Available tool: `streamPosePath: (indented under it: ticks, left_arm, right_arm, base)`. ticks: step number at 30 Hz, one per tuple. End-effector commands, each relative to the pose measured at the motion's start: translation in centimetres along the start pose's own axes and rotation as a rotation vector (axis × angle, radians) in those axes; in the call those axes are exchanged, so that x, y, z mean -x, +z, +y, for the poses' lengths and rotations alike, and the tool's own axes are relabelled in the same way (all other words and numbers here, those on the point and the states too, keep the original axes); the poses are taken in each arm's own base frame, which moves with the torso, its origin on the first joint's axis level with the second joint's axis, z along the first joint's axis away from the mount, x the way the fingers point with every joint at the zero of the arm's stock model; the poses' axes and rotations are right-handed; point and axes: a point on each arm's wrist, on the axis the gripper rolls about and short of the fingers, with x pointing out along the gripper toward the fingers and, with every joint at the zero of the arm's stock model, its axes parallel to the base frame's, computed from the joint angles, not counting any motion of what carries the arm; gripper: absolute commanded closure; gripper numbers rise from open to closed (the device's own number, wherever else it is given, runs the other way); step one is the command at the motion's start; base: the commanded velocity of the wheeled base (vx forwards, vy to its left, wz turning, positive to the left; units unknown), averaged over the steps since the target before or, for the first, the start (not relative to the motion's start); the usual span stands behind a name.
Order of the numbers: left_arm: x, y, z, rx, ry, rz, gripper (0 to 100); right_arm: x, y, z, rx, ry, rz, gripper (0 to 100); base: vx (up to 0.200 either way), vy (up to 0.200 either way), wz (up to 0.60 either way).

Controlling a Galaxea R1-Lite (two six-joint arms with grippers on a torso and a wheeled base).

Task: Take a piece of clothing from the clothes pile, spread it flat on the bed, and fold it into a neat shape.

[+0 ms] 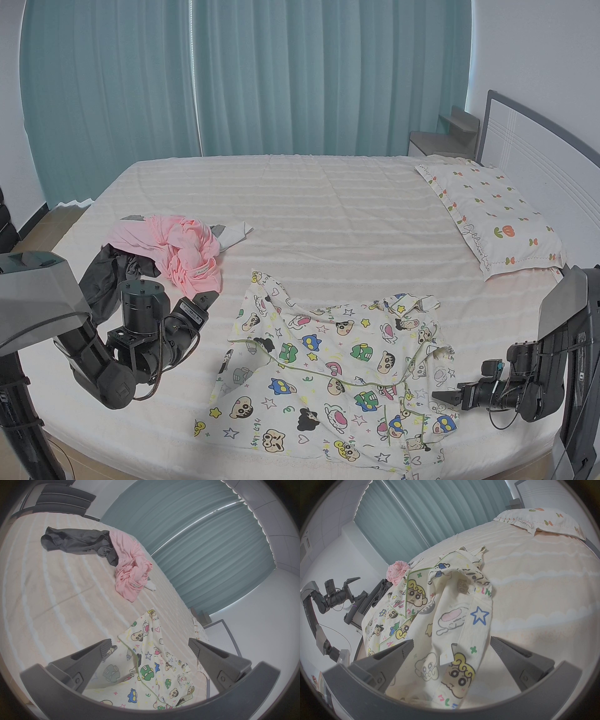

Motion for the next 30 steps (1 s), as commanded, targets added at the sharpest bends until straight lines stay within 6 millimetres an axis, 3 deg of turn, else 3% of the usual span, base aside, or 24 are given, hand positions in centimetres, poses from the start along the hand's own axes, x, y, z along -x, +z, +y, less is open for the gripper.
streamPosePath:
  ticks: [1, 6, 7, 23, 30]
  left_arm:
    - [-0.2, -0.3, 0.5, -0.003, 0.014, 0.006, 0]
    - [-0.2, -0.3, 0.5, -0.004, 0.015, 0.007, 0]
    - [-0.2, -0.3, 0.5, -0.004, 0.015, 0.007, 0]
    - [-0.1, -0.6, 0.8, -0.008, 0.029, 0.017, 0]
    - [-0.3, -1.6, 1.4, -0.027, 0.053, 0.045, 0]
  right_arm:
    - [-0.7, 0.1, -0.1, -0.023, -0.003, -0.008, 0]
    - [-1.3, 0.7, 0.0, -0.059, 0.001, -0.033, 0]
    - [-1.4, 0.7, 0.1, -0.063, 0.004, -0.035, 100]
    - [-0.9, 1.3, -0.1, -0.105, -0.057, -0.080, 100]
    - [1.3, 3.7, -2.7, -0.126, -0.161, -0.220, 100]
  base:
    - [0.000, 0.000, 0.00]
    - [0.000, 0.000, 0.00]
    - [0.000, 0.000, 0.00]
    - [0.000, 0.000, 0.00]
    - [0.000, 0.000, 0.00]
